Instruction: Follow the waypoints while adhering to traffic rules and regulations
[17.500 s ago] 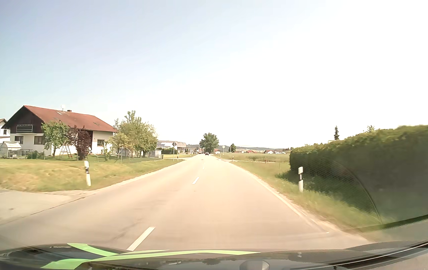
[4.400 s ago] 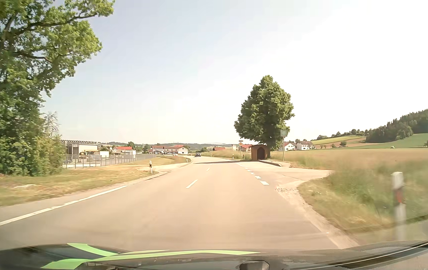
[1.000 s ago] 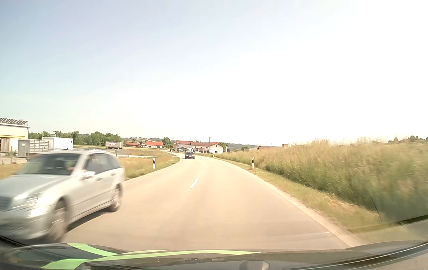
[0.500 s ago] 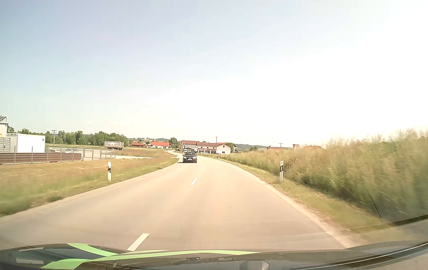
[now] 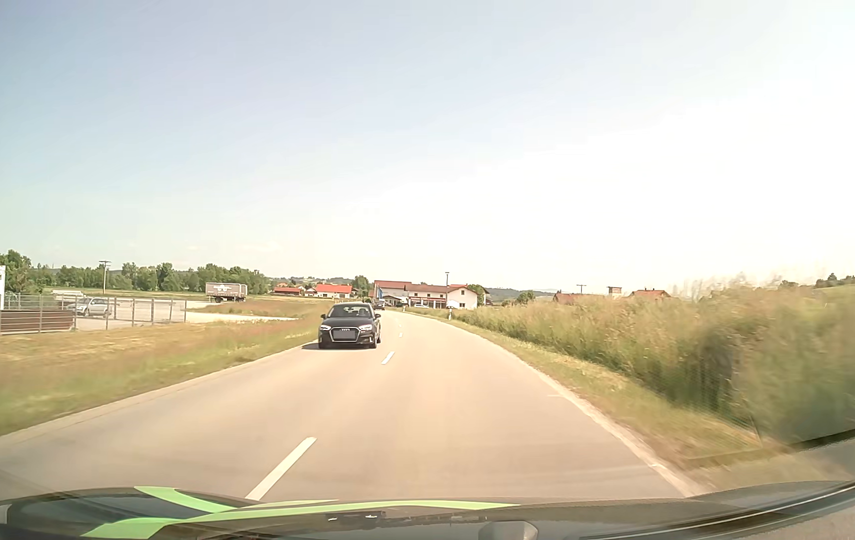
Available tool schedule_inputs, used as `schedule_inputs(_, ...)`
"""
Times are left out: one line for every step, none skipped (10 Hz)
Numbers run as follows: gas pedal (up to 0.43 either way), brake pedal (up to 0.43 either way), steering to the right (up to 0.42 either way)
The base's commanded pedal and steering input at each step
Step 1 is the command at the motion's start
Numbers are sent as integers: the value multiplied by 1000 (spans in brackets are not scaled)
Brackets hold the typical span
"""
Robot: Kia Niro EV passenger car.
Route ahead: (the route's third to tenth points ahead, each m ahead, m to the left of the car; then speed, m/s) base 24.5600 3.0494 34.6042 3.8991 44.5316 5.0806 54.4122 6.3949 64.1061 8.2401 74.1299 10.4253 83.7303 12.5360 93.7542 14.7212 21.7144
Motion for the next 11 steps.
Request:
schedule_inputs(157,0,-18)
schedule_inputs(169,0,-18)
schedule_inputs(169,0,-18)
schedule_inputs(169,0,-18)
schedule_inputs(169,0,-18)
schedule_inputs(177,0,-17)
schedule_inputs(177,0,-17)
schedule_inputs(150,0,-17)
schedule_inputs(110,0,-17)
schedule_inputs(98,0,-17)
schedule_inputs(98,0,-16)
